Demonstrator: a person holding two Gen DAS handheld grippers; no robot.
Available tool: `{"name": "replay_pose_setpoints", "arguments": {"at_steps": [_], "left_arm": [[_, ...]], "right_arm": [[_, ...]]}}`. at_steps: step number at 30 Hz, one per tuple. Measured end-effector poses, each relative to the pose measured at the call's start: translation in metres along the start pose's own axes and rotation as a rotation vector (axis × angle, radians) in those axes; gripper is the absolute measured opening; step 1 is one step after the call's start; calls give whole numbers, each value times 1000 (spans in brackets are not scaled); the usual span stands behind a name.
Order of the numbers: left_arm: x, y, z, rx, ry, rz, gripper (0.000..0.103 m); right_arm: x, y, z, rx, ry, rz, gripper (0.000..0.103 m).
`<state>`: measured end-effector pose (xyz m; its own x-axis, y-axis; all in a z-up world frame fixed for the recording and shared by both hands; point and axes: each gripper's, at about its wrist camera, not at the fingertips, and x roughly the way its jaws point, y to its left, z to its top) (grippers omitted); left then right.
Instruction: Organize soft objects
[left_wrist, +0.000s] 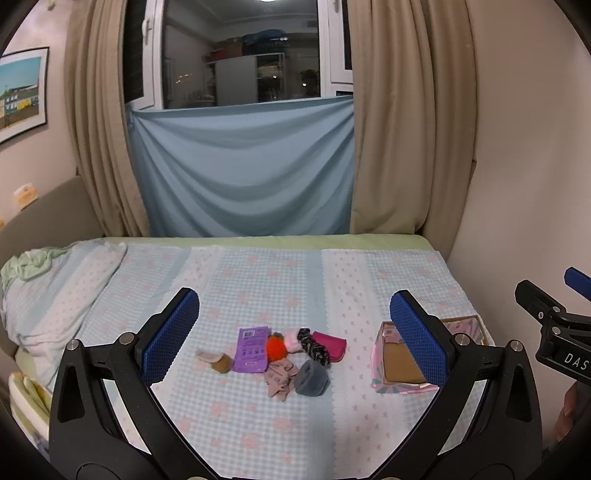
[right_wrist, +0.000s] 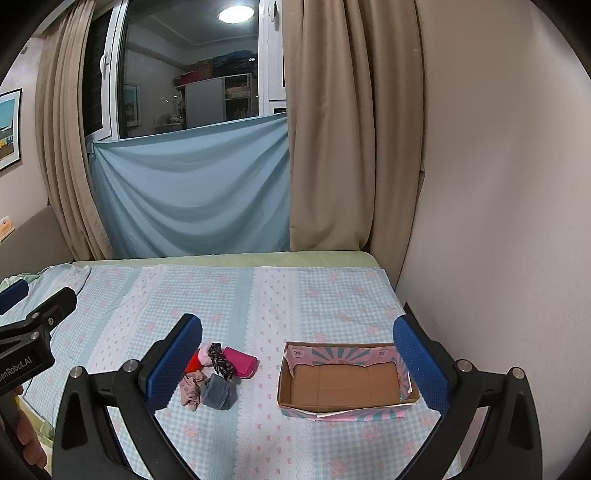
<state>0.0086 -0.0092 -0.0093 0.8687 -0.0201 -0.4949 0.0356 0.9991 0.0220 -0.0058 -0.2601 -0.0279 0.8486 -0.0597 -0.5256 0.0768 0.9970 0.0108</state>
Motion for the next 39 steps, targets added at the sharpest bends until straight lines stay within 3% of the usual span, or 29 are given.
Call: {"name": "replay_pose_setpoints", "arguments": {"at_steps": [39], "left_arm": [[4, -1, -2, -19, 12, -15, 103]], "right_arm": [[0, -1, 0, 9, 9, -3, 103]]}}
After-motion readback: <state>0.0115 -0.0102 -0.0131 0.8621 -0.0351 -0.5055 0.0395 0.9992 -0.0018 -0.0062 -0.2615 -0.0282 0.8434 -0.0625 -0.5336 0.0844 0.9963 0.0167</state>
